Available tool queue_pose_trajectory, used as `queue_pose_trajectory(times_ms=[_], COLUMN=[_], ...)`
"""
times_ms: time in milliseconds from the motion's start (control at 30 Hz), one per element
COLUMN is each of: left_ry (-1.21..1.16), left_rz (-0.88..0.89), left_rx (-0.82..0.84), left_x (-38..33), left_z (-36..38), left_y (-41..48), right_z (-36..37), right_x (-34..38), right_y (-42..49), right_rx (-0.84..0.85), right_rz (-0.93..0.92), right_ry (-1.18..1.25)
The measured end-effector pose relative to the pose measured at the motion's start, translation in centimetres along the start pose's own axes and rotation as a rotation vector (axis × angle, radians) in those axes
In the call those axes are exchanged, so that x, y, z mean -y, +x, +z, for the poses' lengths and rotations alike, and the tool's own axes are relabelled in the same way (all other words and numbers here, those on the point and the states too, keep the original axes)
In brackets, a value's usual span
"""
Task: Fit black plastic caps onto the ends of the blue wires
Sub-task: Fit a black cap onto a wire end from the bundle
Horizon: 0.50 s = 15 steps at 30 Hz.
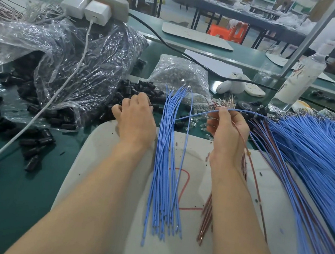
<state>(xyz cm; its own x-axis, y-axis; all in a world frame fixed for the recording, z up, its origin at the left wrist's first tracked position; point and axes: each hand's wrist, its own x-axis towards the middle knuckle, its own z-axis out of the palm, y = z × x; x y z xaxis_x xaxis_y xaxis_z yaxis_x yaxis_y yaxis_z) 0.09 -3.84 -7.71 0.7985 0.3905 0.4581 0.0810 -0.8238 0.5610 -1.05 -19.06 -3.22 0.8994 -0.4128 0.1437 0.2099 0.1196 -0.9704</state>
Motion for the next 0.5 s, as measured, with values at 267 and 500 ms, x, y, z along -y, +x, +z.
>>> queue_pose_trajectory(times_ms=[267,500], left_ry=[-0.45,-1.536], left_rz=[-0.009,-0.672], left_rx=[-0.09,0.413], left_x=[-1.1,-3.3], left_z=[-2.5,-3.2], left_y=[-0.3,0.1], right_z=[0.2,0.8], right_x=[0.9,0.5], right_y=[-0.5,-0.6], right_rx=[0.045,0.046], right_rz=[0.077,0.116], right_ry=[0.166,0.23])
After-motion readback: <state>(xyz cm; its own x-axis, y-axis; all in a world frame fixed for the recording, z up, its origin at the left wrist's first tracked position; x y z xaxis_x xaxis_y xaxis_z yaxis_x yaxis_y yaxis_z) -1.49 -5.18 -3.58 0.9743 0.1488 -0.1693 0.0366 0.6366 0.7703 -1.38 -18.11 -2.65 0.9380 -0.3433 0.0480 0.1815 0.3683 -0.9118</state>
